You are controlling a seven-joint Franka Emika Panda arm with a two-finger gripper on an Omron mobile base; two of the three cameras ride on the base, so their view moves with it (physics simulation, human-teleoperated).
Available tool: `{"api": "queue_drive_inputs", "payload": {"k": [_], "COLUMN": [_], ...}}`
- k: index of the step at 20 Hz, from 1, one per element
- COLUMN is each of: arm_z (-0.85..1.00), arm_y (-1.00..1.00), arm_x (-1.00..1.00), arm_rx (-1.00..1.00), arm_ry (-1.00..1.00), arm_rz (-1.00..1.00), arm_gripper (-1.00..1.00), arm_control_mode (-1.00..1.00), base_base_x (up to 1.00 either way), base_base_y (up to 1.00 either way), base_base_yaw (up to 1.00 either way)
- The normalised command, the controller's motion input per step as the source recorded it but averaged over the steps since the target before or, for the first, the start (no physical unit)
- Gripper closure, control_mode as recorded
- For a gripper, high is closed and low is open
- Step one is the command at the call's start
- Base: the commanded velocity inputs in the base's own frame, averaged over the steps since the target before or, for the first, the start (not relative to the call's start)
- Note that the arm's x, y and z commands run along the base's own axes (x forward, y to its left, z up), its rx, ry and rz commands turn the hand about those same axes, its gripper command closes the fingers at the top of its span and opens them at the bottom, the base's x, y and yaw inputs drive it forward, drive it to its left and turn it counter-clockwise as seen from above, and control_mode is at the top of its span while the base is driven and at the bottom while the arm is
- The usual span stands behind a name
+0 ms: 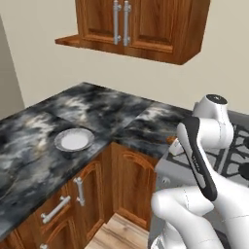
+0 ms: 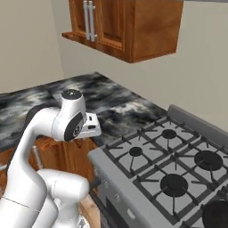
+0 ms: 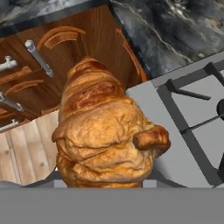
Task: Pick the croissant and place it on the pan. Then turn on the stove to warm the croissant.
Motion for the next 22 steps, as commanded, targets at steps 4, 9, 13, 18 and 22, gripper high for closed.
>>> {"api": "queue_drive_inputs", "payload": {"k": [4, 9, 13, 18, 22], "arm_z": [0.0, 0.0, 0.0, 0.0, 0.0], "arm_y": [0.0, 0.0, 0.0, 0.0, 0.0], "arm_x": [0.0, 0.0, 0.0, 0.0, 0.0], "arm_rx": [0.0, 0.0, 0.0, 0.0, 0.0], "arm_ry": [0.0, 0.0, 0.0, 0.0, 0.0], "arm_rz": [0.0, 0.0, 0.0, 0.0, 0.0], "arm_gripper": [1.0, 1.0, 1.0, 1.0, 1.0], "arm_control_mode": [1.0, 1.0, 1.0, 1.0, 1.0], "base_base_x": [-0.21, -0.22, -0.23, -0.29, -0.24], "base_base_y": [0.0, 0.0, 0.0, -0.01, -0.05], "base_base_yaw": [-0.34, -0.33, -0.31, -0.29, -0.28]}}
